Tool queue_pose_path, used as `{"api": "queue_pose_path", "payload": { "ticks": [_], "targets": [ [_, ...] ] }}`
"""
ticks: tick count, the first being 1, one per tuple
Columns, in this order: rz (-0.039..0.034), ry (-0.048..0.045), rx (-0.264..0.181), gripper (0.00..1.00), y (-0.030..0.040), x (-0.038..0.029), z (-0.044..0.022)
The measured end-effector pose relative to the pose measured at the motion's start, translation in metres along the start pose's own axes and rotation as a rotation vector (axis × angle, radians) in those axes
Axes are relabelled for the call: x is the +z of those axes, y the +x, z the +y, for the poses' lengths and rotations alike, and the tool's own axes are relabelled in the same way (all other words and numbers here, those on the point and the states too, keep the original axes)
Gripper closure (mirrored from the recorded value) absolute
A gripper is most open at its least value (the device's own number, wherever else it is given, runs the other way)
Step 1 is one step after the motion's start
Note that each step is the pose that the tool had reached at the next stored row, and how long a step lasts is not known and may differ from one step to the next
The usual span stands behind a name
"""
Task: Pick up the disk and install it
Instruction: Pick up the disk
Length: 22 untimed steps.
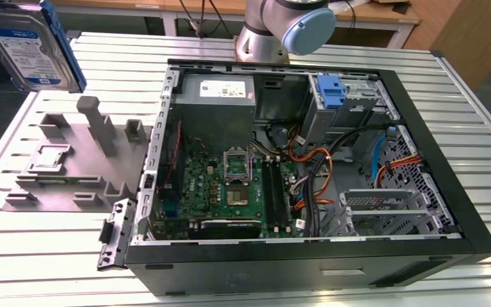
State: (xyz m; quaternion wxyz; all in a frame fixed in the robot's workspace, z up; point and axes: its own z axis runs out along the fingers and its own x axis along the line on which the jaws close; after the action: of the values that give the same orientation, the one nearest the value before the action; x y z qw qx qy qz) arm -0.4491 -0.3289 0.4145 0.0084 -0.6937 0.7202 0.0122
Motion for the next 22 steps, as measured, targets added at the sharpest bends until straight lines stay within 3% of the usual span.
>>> {"api": "queue_pose_path", "payload": {
  "ticks": [22],
  "targets": [
    [0.0, 0.0, 0.0, 0.63, -0.0002, -0.0073, 0.0001]
  ]
}}
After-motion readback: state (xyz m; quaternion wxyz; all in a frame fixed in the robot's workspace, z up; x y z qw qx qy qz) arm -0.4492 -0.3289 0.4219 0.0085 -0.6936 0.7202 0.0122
